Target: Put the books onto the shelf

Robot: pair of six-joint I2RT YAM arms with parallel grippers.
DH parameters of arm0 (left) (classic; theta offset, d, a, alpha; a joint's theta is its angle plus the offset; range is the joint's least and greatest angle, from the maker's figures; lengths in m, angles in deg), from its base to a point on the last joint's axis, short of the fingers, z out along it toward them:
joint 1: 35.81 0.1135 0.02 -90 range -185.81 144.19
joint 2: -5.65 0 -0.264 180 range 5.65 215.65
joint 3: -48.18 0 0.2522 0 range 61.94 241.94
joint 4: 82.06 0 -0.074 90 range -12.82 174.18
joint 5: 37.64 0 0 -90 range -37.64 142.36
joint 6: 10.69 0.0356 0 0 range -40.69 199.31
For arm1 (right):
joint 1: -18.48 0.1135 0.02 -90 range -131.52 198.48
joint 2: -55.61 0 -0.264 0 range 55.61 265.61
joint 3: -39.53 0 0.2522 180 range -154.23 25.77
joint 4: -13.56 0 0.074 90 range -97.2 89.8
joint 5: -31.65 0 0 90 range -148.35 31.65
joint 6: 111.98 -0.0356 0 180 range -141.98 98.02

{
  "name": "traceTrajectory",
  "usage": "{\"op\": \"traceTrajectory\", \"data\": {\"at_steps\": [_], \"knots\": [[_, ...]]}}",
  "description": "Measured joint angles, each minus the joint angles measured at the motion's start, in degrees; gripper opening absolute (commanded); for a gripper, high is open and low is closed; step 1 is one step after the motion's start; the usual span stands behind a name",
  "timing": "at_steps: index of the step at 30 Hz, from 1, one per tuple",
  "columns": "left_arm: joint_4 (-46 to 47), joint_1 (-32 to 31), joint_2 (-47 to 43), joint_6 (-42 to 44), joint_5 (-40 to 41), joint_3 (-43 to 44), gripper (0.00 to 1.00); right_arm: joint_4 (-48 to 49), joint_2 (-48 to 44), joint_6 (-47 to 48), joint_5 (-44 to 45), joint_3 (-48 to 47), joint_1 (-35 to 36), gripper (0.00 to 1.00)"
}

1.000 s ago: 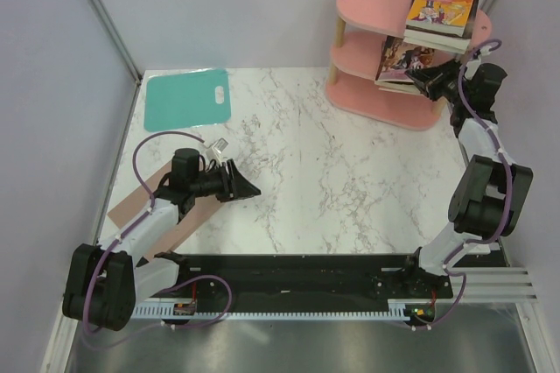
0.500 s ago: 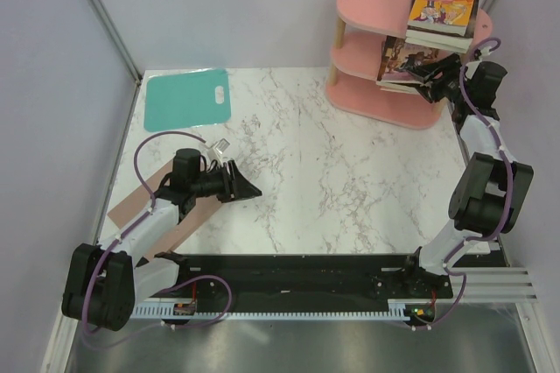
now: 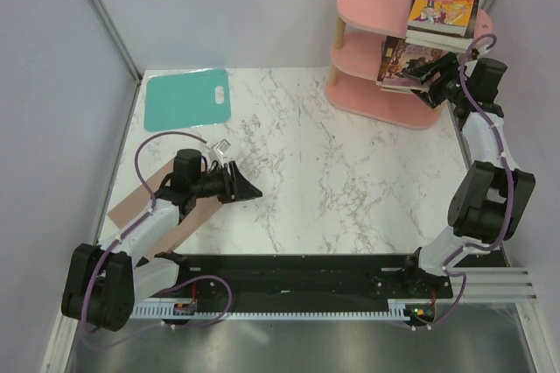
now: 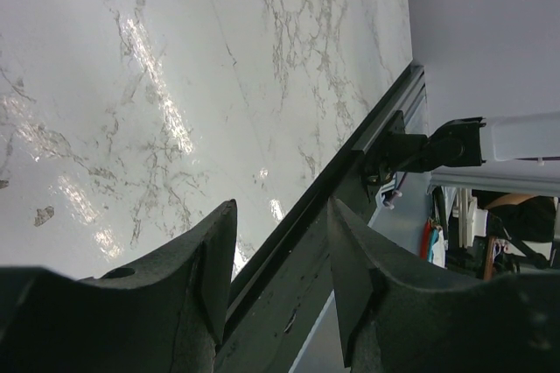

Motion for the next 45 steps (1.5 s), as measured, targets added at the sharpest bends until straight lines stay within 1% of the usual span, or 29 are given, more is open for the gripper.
{"op": "traceTrajectory", "data": {"at_steps": [5, 12, 18, 21, 22, 24, 25, 29, 31, 38, 41, 45], "knots": [[0.0, -0.1, 0.0, 0.0, 0.0, -0.5, 0.52, -5.9, -0.8, 4.5, 2.2, -2.3, 0.3, 0.78], [0.0, -0.1, 0.0, 0.0, 0.0, -0.5, 0.52, -11.8, -1.0, 7.8, 4.2, -4.6, 0.3, 0.78], [0.0, -0.2, 0.0, 0.0, 0.0, -0.5, 0.52, -16.0, -3.3, 10.2, 7.1, -4.6, 0.3, 0.75], [0.0, -0.2, 0.0, 0.0, 0.0, -0.5, 0.52, -16.7, -5.0, 11.2, 8.3, -4.6, 0.3, 0.64], [0.0, -0.2, 0.0, 0.0, 0.0, -0.5, 0.52, -16.9, -5.6, 11.4, 8.7, -4.6, 0.3, 0.55], [0.0, -0.2, 0.0, 0.0, 0.0, -0.5, 0.52, -17.3, -6.3, 12.0, 9.3, -4.6, 0.3, 0.49], [0.0, -0.2, 0.0, 0.0, 0.0, -0.5, 0.52, -17.6, -6.5, 12.2, 9.7, -4.7, 0.3, 0.4], [0.0, -0.2, 0.0, 0.0, 0.0, -0.5, 0.52, -18.1, -7.0, 12.7, 10.7, -4.8, 0.3, 0.29], [0.0, -0.3, 0.0, 0.0, 0.0, -0.5, 0.52, -18.3, -7.0, 12.8, 11.1, -4.8, 0.3, 0.27], [0.0, -0.5, 0.0, 0.0, 0.0, -0.6, 0.52, -18.2, -7.0, 12.9, 11.8, -4.8, 0.3, 0.25], [0.0, -0.6, 0.0, 0.0, 0.3, -0.9, 0.52, -18.2, -6.8, 12.9, 12.0, -4.8, 0.3, 0.25], [0.0, -0.7, 0.0, 0.0, 0.3, -1.1, 0.52, -17.8, -6.4, 12.9, 12.4, -4.9, 0.3, 0.27]]}}
